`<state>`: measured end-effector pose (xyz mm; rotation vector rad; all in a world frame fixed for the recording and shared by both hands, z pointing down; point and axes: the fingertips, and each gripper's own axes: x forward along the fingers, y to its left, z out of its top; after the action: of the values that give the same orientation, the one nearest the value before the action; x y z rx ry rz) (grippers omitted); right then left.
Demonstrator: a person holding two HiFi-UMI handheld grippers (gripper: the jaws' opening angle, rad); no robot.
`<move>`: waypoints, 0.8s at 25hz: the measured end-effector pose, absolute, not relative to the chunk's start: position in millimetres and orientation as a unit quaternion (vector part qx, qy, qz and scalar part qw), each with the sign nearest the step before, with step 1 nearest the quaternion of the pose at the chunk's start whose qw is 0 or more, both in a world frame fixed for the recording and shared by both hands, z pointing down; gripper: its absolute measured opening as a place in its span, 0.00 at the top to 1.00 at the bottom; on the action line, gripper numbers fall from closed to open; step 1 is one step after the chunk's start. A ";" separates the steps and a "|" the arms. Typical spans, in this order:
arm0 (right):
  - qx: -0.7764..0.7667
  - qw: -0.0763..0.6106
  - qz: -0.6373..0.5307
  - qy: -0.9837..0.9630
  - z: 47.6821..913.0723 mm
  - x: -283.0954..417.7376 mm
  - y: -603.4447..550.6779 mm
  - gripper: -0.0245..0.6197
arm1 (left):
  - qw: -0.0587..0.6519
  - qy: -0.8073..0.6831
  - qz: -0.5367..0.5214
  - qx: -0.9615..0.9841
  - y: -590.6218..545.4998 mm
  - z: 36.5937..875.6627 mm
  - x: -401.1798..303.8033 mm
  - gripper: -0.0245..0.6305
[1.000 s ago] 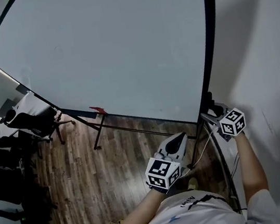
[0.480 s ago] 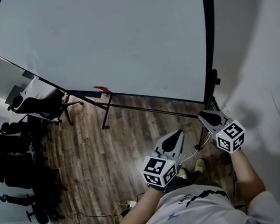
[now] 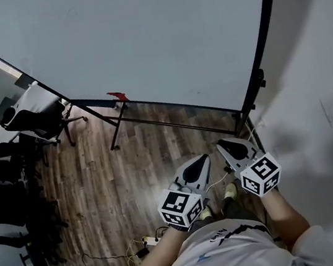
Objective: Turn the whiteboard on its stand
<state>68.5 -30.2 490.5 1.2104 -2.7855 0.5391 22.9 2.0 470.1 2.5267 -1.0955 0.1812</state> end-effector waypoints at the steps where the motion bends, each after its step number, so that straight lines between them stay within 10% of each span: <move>1: 0.400 0.031 0.174 -0.899 488.7 62.6 -23.9 0.90 | 0.191 -0.387 0.060 0.900 5.9 469.5 17.6 0.94; 20: 0.486 0.010 0.103 -0.868 419.9 25.5 37.5 0.94 | 0.155 -0.346 -0.003 0.925 49.3 418.4 -14.9 0.94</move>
<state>25.5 37.5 419.9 1.5183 -2.7087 0.3214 -14.9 49.3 418.4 2.6506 -0.9897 -0.0093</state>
